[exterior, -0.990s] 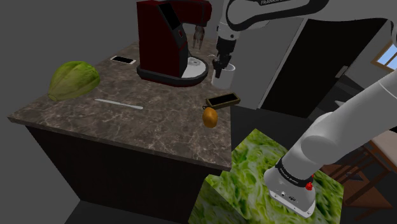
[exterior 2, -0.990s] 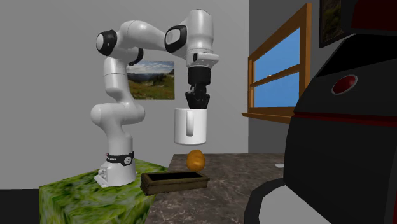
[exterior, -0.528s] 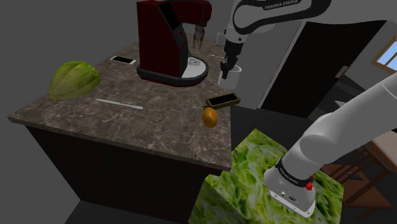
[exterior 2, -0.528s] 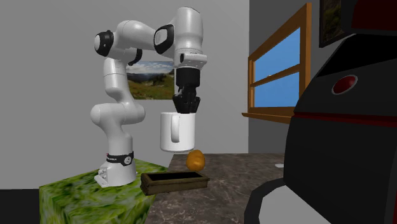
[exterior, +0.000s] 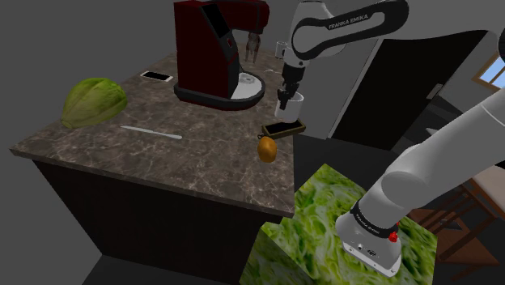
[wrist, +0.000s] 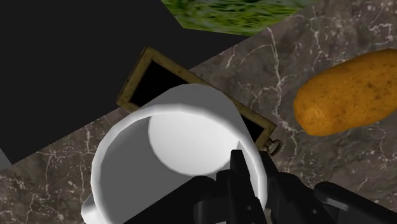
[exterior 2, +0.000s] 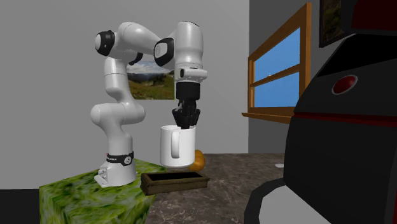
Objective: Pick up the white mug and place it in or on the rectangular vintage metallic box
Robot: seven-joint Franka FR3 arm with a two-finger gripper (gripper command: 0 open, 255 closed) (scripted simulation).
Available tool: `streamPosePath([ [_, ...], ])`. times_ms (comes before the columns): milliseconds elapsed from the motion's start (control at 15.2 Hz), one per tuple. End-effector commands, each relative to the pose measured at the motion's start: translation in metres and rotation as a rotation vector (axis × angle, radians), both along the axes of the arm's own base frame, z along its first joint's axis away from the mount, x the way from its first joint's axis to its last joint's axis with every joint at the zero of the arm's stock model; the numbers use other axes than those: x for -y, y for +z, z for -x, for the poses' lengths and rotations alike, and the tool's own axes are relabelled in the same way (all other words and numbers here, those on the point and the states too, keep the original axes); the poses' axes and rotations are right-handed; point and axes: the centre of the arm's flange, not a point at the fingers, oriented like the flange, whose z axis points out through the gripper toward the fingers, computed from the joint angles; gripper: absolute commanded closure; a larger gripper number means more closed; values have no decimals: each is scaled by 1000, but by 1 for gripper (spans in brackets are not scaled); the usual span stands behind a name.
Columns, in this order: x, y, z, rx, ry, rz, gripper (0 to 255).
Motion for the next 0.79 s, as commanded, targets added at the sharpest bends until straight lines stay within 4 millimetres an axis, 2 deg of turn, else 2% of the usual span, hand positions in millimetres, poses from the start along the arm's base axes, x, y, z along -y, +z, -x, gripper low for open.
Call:
streamPosePath([
  [0,0,-11,0,1,0,0,255],
  [330,0,-37,0,1,0,0,255],
  [726,0,-37,0,1,0,0,255],
])
